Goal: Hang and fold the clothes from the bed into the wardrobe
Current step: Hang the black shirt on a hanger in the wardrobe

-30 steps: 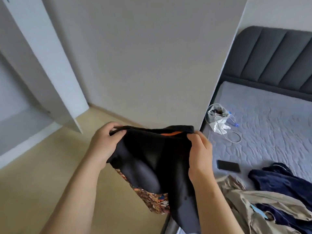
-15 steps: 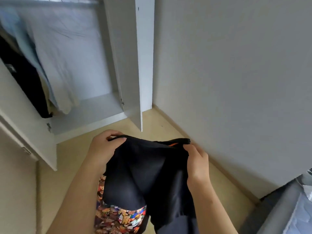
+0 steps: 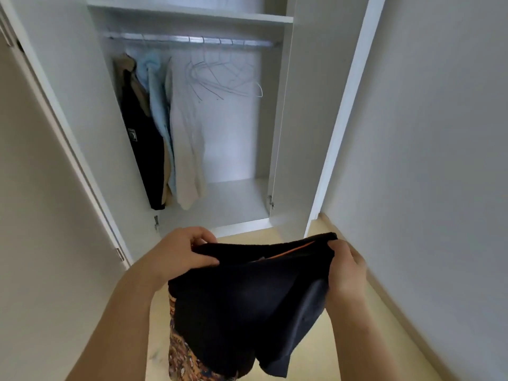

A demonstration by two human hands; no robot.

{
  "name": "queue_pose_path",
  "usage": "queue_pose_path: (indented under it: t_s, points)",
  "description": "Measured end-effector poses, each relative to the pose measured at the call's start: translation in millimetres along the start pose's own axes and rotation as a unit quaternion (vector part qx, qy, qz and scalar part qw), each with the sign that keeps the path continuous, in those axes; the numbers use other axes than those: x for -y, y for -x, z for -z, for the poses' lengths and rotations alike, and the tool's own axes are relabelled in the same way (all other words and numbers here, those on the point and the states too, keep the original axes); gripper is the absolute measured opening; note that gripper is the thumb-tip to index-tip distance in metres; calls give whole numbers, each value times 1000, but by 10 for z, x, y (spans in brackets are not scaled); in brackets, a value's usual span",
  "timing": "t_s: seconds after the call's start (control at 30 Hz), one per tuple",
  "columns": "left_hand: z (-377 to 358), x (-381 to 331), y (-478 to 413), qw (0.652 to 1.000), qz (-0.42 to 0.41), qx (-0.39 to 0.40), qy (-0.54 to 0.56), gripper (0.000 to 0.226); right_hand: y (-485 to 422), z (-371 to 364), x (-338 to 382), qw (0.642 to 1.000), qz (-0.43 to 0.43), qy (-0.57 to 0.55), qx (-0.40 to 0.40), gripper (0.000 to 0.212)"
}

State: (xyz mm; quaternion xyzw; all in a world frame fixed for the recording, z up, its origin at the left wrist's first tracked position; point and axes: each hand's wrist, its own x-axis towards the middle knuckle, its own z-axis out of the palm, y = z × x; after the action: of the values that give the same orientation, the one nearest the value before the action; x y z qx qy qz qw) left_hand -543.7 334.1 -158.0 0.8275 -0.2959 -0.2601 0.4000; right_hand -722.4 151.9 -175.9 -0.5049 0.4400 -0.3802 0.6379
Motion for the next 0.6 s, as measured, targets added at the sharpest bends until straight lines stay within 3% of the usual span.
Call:
queue_pose_path:
  t_s: [0.07,0.13,0.27,0.33,0.4,0.6]
  points:
    - [81,109,-199,993,31,0,-116,22,-209,-193,-2,1000,0,1,-6,22]
    - [166,227,-415,980,71,-58,-179,20,-411,-415,4,1000,1,-7,-6,18]
    - [276,386,-923,950,135,-231,-161,4,-873,-885,37,998,5,-45,38,34]
    - [256,361,-1218,950,177,-256,-23,6,-1167,-1071,85,997,2,-42,58,35]
    - [207,258,-1531,925,205,-276,159,12,-1497,-1218,165,996,4,-39,80,28]
    - [272,-120,-2432,757,129,-347,539,24,-2462,-1664,360,988,38,-37,148,33]
